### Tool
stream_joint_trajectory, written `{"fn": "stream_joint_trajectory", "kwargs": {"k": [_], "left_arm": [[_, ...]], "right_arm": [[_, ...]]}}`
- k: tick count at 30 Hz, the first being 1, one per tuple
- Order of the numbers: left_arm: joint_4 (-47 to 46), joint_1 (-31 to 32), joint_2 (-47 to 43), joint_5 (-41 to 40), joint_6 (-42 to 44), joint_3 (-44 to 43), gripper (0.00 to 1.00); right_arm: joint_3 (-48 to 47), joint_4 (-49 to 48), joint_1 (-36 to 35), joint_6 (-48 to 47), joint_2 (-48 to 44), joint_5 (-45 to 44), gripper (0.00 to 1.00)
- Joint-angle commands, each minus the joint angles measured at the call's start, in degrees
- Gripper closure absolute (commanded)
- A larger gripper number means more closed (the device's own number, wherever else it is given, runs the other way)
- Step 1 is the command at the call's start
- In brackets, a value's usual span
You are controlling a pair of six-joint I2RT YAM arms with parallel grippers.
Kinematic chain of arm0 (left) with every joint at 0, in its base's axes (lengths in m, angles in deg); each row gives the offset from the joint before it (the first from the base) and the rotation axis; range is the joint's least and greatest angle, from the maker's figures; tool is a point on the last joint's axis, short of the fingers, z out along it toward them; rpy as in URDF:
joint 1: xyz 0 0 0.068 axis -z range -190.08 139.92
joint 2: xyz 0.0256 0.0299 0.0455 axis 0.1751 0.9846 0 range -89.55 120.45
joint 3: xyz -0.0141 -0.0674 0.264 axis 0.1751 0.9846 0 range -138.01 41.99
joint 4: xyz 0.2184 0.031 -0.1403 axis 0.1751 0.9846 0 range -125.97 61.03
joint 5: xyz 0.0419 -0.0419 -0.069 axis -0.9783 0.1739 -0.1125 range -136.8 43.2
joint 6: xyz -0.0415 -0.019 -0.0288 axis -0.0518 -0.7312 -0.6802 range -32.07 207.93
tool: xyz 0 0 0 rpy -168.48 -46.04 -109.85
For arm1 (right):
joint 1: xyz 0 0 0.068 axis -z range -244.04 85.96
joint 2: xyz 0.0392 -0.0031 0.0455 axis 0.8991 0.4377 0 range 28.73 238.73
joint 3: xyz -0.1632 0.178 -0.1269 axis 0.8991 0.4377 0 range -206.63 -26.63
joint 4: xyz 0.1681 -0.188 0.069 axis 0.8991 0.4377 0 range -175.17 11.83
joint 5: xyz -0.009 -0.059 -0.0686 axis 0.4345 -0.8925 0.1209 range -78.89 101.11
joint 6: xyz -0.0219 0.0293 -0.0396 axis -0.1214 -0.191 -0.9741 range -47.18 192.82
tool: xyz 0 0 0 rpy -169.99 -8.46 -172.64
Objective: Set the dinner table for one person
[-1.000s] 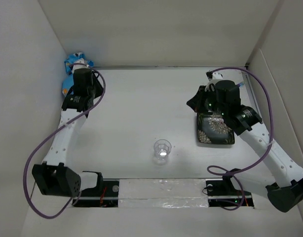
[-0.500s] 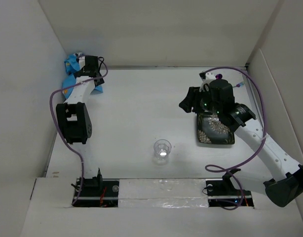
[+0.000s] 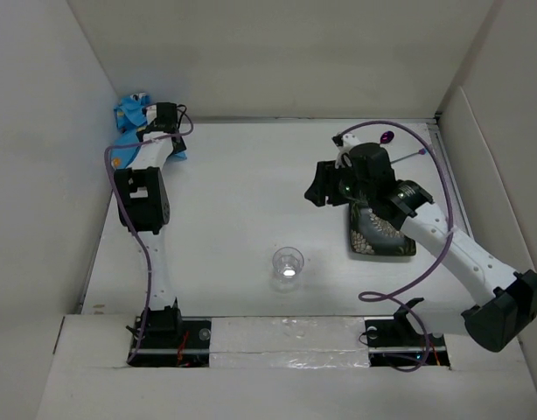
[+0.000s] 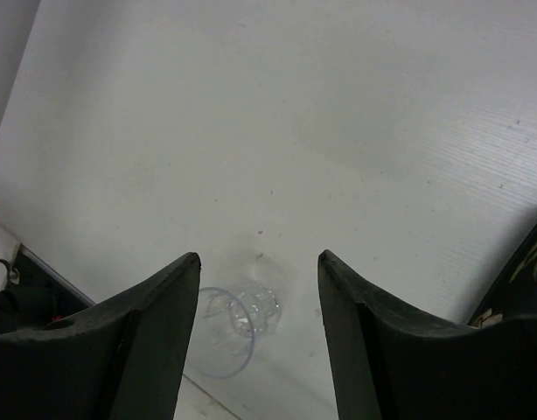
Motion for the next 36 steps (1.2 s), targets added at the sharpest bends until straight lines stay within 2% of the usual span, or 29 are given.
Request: {"fn": "stream_joint_trajectory", "kwargs": {"k": [1, 9, 11, 14, 15, 16, 18, 22, 24, 29, 36], "left_arm": [[-0.63, 0.09, 2.73, 0.67, 1.09, -4.74, 0.3], [-1.78, 0.09, 7.84, 6.65, 0.3, -10.54, 0.39], [-1.6, 0.09, 9.42, 7.79, 0.03, -13.09, 0.48], [-1.69, 0.09, 10.83, 8.49, -0.32, -14.5, 0.71], [-1.6, 0.09, 11.27, 8.58, -0.32, -14.76, 0.83], [-1.6, 0.09, 11.97, 8.67, -0.23, -15.03, 0.91], [-1.51, 0.09, 12.32, 9.2, -0.14, -15.12, 1.0], [-3.09, 2.18, 8.48, 12.18, -0.49, -11.27, 1.0], [-6.07, 4.22, 5.21, 14.29, -1.02, -5.21, 1.0], [-11.44, 13.95, -7.08, 18.67, -2.95, 10.94, 1.0], [-14.96, 21.87, -20.97, 27.39, -8.31, 27.32, 1.0]], "right_arm": [[-2.47, -0.45, -2.75, -0.52, 0.93, 0.38, 0.38], [-3.43, -0.45, -7.67, 1.68, 3.75, 0.03, 0.39], [-3.7, -0.45, -8.47, 2.3, 4.1, -0.23, 0.39], [-3.35, -0.36, -9.78, 3.0, 4.45, -0.85, 0.39], [-3.34, -0.19, -9.79, 3.17, 4.54, -0.94, 0.4], [-3.17, -0.1, -9.79, 3.44, 4.54, -0.94, 0.4], [-3.0, 0.25, -10.31, 3.61, 4.37, -0.85, 0.41], [-2.38, -0.1, -10.31, 4.23, 3.49, -1.64, 0.41], [-1.94, -0.45, -10.31, 4.23, 3.22, -2.52, 0.41], [-2.46, -1.68, -10.31, 3.53, 3.57, -3.93, 0.41], [-2.82, -2.47, -9.62, 2.74, 3.75, -6.38, 0.41]]}}
